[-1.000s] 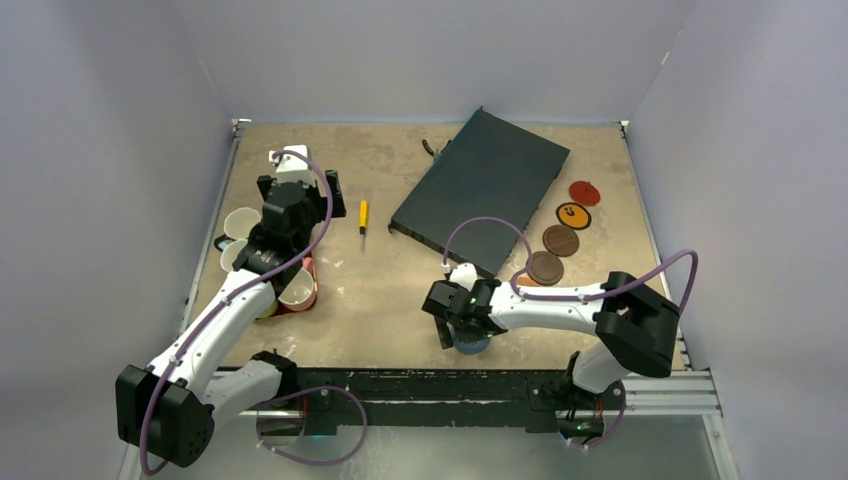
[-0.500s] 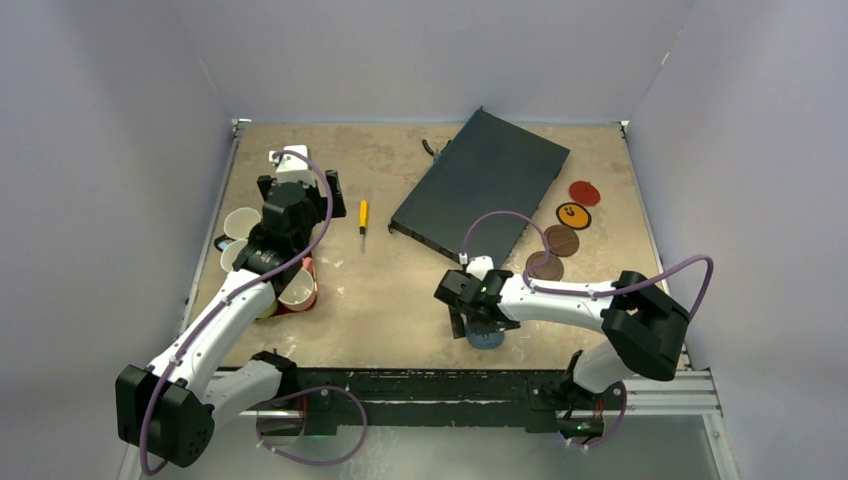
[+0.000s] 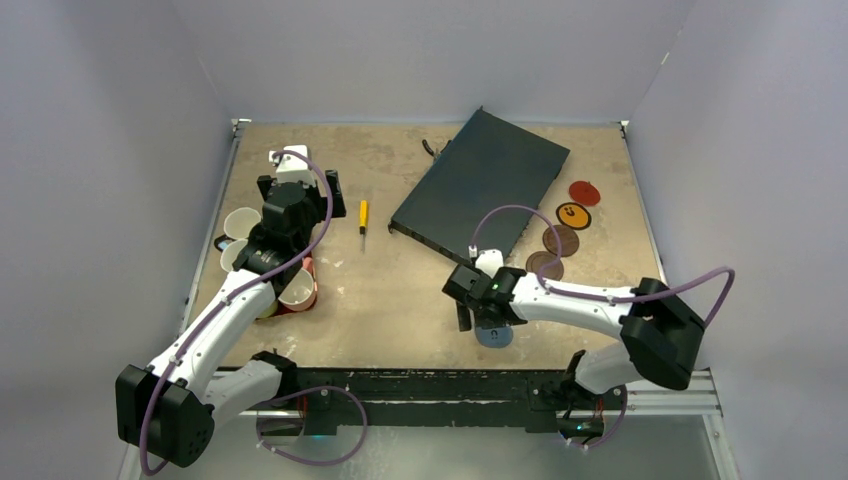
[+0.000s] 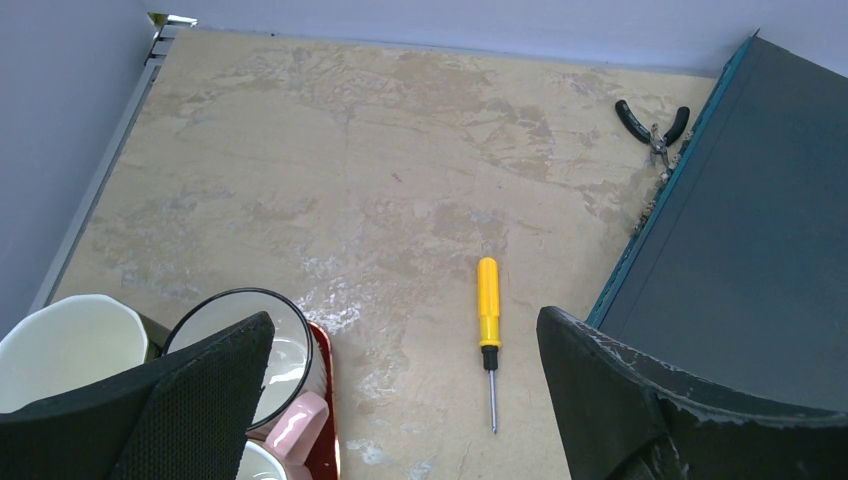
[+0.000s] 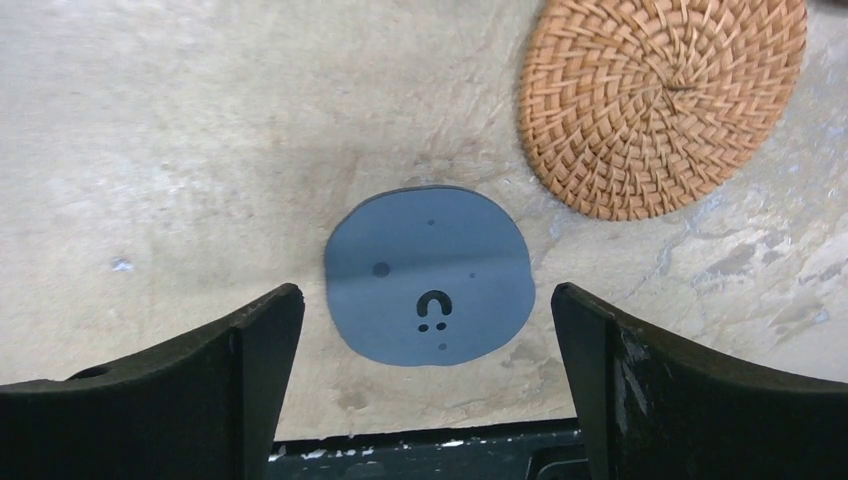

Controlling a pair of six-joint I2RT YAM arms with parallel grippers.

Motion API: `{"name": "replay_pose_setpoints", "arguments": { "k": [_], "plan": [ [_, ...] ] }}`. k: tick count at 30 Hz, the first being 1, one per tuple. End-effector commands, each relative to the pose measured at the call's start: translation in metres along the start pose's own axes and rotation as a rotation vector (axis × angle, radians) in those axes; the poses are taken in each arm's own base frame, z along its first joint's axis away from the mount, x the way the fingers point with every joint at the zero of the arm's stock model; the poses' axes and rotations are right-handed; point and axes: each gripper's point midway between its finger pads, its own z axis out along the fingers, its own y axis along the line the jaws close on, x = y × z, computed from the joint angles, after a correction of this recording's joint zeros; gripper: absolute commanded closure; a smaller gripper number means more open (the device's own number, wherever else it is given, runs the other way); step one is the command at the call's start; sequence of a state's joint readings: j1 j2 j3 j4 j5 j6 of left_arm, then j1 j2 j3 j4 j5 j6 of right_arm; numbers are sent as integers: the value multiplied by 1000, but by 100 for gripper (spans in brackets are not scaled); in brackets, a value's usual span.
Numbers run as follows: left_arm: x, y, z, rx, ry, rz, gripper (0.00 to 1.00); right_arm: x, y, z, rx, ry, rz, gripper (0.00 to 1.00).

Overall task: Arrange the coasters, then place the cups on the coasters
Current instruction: Move the coaster to the center of the board.

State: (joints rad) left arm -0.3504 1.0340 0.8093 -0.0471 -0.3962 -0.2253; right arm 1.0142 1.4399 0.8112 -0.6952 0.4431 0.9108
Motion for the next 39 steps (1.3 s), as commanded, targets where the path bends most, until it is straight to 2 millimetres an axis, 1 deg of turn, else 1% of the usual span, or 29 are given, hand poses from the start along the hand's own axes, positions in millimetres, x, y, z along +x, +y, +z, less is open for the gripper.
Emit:
{"name": "replay_pose_setpoints", "arguments": {
  "k": [1,6,11,17,18,21,29,34,39],
  "plan": [
    [-12,-7,-2,26,-36,-27,0,-8,14,-11,-116,-43,-57,2],
    [-12,-7,-2,24,-37,-27,1,12,17,-9,-96,4,-106,2],
    [-12,-7,-2,25,-37,-29,1,31,2,-2,13,60,-88,2],
    [-12,-7,-2,26,-35,-28,1,37,-2,-3,31,88,-53,3],
    [-12,-8,-2,27,-35,-28,1,41,-6,-4,42,103,-58,3],
    [-12,-7,-2,25,-36,-28,1,43,-13,-6,68,108,-57,3],
    [-11,-8,-2,26,-34,-28,1,42,-15,-10,61,106,-51,5],
    [-12,-8,-2,27,-36,-28,1,41,-16,-8,78,101,-53,8],
    [-13,-8,-3,28,-39,-29,1,36,-19,-5,114,82,-52,8]
  ]
}}
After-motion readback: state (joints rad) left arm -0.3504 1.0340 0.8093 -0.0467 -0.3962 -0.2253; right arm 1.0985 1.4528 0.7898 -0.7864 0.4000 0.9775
